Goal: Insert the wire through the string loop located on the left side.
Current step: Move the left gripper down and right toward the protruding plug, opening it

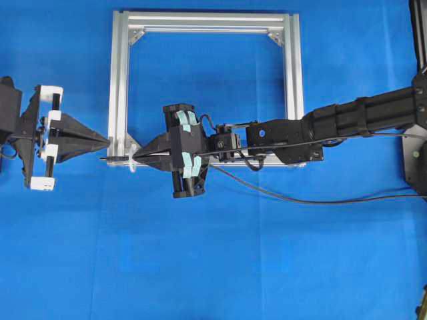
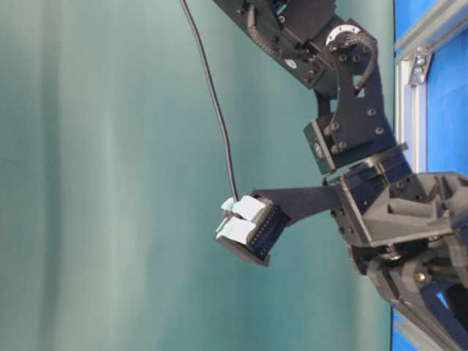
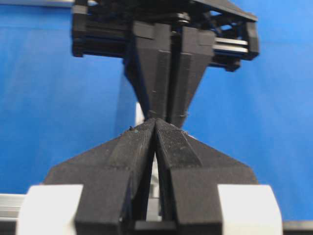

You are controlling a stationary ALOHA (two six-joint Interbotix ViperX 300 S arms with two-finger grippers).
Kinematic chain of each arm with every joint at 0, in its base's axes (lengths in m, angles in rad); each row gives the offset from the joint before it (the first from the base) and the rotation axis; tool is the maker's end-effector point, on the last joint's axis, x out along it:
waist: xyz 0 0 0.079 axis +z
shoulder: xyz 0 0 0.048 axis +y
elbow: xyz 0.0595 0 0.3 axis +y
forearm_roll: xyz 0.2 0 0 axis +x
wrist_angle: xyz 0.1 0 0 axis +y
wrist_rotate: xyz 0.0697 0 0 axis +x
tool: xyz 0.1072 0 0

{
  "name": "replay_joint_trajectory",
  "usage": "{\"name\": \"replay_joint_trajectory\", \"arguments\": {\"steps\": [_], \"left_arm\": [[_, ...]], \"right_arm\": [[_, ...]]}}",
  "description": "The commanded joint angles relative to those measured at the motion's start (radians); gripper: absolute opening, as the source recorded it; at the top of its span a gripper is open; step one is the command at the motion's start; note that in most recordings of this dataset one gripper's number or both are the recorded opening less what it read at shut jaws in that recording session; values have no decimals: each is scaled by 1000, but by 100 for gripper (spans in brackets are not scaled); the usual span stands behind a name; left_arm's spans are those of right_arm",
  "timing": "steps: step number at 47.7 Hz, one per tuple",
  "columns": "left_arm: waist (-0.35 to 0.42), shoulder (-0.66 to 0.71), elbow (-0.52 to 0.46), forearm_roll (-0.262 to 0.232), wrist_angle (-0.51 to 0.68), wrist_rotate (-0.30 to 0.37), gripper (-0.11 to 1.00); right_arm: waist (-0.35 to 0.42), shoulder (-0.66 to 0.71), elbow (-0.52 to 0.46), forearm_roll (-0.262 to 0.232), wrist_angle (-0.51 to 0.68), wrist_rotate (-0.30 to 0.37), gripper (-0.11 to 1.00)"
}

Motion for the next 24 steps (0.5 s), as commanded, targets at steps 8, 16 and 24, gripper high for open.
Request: {"name": "replay_joint_trajectory", "arguments": {"steps": [8, 16, 24], "left_arm": [[-9, 11, -21, 2, 21, 5, 0], [-9, 12, -20, 2, 21, 3, 0], [-9, 9, -20, 2, 23, -2, 4]], "right_arm": [[0, -23, -20, 3, -6, 2, 0], [0, -23, -20, 3, -5, 2, 0], [2, -23, -20, 3, -5, 2, 0]]}}
